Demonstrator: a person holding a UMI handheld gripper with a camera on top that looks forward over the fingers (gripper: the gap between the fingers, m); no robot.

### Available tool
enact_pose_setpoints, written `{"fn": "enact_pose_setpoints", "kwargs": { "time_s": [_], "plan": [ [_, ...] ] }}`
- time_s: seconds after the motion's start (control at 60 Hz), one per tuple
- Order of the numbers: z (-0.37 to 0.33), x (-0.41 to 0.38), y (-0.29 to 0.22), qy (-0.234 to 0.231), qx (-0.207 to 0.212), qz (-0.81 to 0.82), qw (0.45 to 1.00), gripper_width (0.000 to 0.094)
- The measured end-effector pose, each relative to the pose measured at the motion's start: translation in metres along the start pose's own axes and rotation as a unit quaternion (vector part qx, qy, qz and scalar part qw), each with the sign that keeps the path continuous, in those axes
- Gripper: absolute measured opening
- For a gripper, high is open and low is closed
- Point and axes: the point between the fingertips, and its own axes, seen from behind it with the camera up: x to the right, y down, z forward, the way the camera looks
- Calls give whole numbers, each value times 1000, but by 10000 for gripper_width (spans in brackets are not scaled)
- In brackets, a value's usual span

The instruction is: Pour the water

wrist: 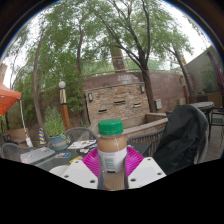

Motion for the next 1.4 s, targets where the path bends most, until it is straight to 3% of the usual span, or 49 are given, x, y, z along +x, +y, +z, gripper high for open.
{"fn": "enact_pose_setpoints", "kwargs": {
  "time_s": [0.25,0.5,0.7,0.833,1.067,1.4],
  "plan": [
    [9,-27,28,5,-40,-56,998,292],
    [10,-25,24,13,-30,-56,998,309],
    [-2,-32,21,10,-51,-33,998,495],
    [-21,-29,7,23,-48,-38,998,858],
    [-89,-54,-8,26,-71,-65,995,837],
    [-222,-97,-43,25,-66,-74,995,838]
  ]
}}
